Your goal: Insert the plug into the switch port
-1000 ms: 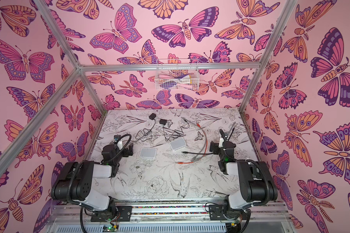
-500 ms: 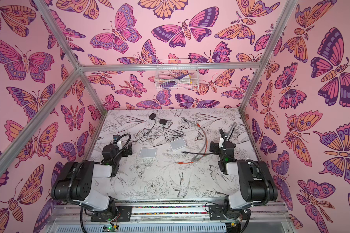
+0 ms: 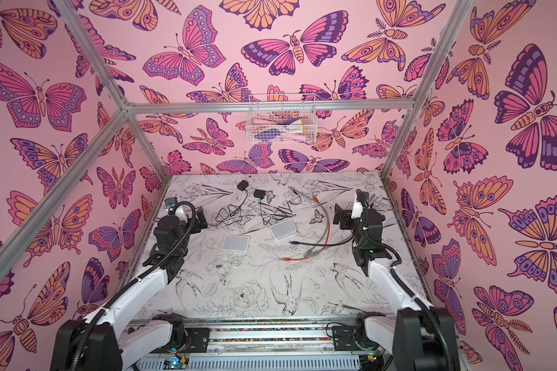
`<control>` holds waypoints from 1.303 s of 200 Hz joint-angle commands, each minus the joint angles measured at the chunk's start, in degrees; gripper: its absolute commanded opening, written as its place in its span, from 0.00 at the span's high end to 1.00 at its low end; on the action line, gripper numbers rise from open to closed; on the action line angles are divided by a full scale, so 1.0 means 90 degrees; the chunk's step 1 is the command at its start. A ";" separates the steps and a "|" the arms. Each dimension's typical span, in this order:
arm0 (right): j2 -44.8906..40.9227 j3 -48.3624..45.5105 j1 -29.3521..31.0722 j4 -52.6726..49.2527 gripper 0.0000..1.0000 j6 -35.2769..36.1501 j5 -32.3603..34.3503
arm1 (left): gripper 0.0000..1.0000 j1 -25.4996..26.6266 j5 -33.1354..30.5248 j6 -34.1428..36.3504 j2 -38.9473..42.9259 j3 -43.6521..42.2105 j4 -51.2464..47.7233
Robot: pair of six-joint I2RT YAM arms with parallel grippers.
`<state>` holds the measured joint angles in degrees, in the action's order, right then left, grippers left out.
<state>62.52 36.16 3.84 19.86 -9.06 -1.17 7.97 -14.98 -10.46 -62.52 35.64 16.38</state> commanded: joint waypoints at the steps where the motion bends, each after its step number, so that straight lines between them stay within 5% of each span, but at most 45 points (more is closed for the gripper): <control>1: -0.0305 0.0302 0.0040 -0.2823 0.01 -0.2813 0.0188 | 0.00 0.0010 0.0019 -0.0688 -0.0255 0.0508 -0.1706; 15: -0.0180 -0.0141 0.0034 -0.1444 0.01 -0.2584 -0.1766 | 0.00 -0.0345 0.0495 -0.1058 -0.0872 0.1018 -0.2228; 35: 0.0008 0.0035 0.0279 -0.1631 0.01 -0.2448 -0.2284 | 0.05 -0.0825 0.1384 -0.1242 -0.2118 0.1961 -0.3054; 115: -0.0461 -0.0326 0.0964 -0.1839 0.15 -0.1457 -0.2342 | 0.11 -0.0934 0.1761 -0.0768 -0.4760 0.4320 -0.4281; 260: -0.0424 -0.0337 0.1107 -0.1901 0.23 -0.1530 -0.2317 | 0.17 -0.0808 0.2222 -0.0831 -0.5892 0.5054 -0.5007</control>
<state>58.92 33.26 13.34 2.72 -23.57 -21.54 0.08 3.66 -18.28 -112.73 79.64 -25.93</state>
